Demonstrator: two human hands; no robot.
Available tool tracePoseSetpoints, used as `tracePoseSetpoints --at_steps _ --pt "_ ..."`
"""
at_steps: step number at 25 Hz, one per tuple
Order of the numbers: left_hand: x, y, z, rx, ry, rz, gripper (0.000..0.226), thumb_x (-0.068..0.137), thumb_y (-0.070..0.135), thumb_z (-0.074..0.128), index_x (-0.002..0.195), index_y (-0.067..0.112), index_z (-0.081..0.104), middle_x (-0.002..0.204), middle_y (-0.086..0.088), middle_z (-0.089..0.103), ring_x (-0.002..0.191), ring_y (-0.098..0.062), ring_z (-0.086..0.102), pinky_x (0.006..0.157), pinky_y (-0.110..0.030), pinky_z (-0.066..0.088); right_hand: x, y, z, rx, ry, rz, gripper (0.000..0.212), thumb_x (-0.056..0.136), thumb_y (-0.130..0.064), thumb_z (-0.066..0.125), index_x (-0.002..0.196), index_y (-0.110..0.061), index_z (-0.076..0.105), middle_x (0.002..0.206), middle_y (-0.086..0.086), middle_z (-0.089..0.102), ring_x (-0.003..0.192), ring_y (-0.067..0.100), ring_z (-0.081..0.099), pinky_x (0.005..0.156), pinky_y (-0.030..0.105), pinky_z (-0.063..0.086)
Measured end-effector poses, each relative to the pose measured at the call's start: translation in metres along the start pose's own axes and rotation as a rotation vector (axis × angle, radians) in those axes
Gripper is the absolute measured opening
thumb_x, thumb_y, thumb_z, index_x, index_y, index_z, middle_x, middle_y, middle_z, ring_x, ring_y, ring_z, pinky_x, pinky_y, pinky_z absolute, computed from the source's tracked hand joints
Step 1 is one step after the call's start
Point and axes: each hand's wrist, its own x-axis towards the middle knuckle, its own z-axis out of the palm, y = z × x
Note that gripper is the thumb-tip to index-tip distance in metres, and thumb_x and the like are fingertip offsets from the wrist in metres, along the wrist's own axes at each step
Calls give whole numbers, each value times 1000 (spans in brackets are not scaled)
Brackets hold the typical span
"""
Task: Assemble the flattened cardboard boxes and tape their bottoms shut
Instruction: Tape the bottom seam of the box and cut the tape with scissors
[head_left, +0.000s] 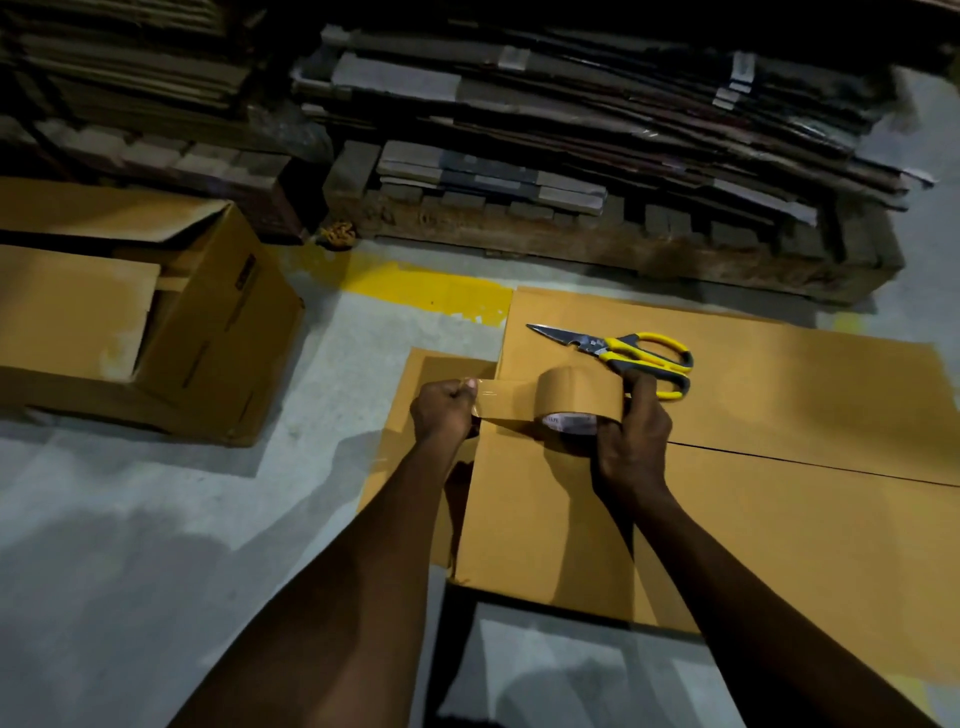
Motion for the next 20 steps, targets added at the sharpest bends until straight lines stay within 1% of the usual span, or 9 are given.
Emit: tracePoseSetpoints --at_steps 2,5,7,8,11,13,15,17,20 --pt "2 -4 2 34 -16 8 23 94 25 60 83 8 71 82 -9 64 80 -21 58 73 -31 48 0 0 1 3 -11 -38 49 85 1 64 130 -8 47 118 0 52 103 7 47 82 10 39" --pt "4 -11 6 23 -35 -16 29 94 27 59 90 1 72 93 -22 68 81 -25 60 72 -31 48 1 5 0 -2 -10 -104 51 83 2 68 129 -8 49 118 8 56 104 14 51 83 18 45" --pt "2 -13 9 60 -30 -14 31 95 28 58 99 1 72 100 -18 70 92 -29 62 73 -30 46 1 7 -1 -4 -5 -149 49 83 1 66 129 -7 50 117 10 56 103 16 52 83 22 46" --pt "1 -13 10 98 -30 -2 30 96 29 57 100 4 73 99 -15 70 93 -28 62 72 -28 44 0 7 -1 -5 -6 -157 49 83 0 64 129 -6 50 117 10 56 103 16 52 84 19 45" --pt "-3 -11 14 293 -10 87 32 98 33 52 92 10 73 90 -10 69 80 -18 55 67 -25 35 -1 5 -2 -3 -10 -131 49 84 -3 62 131 -5 49 122 11 55 106 11 48 85 0 34" --pt "-3 -12 13 377 -26 28 35 97 40 51 102 14 74 100 -9 70 82 -20 55 68 -27 37 -2 7 -2 -2 -16 -130 50 84 -9 59 132 -4 49 123 12 55 107 12 48 86 -1 32" --pt "-2 -19 10 431 -87 -42 36 96 45 50 111 20 72 106 -9 69 86 -24 58 72 -29 45 -3 9 -2 3 -23 -124 49 85 -8 60 133 -5 48 124 12 54 108 14 50 87 6 39" --pt "-9 -27 9 334 -75 -57 35 97 43 49 118 22 68 109 -9 68 88 -25 59 75 -30 47 -3 9 -1 12 -20 -123 49 86 -5 61 134 -5 48 125 12 54 109 17 51 88 16 44" --pt "-30 -37 12 86 26 -49 37 101 30 41 132 17 56 131 -13 57 117 -30 52 91 -31 40 -3 12 -4 18 -40 -133 53 84 -9 55 136 -3 47 127 15 54 113 22 52 93 26 46"
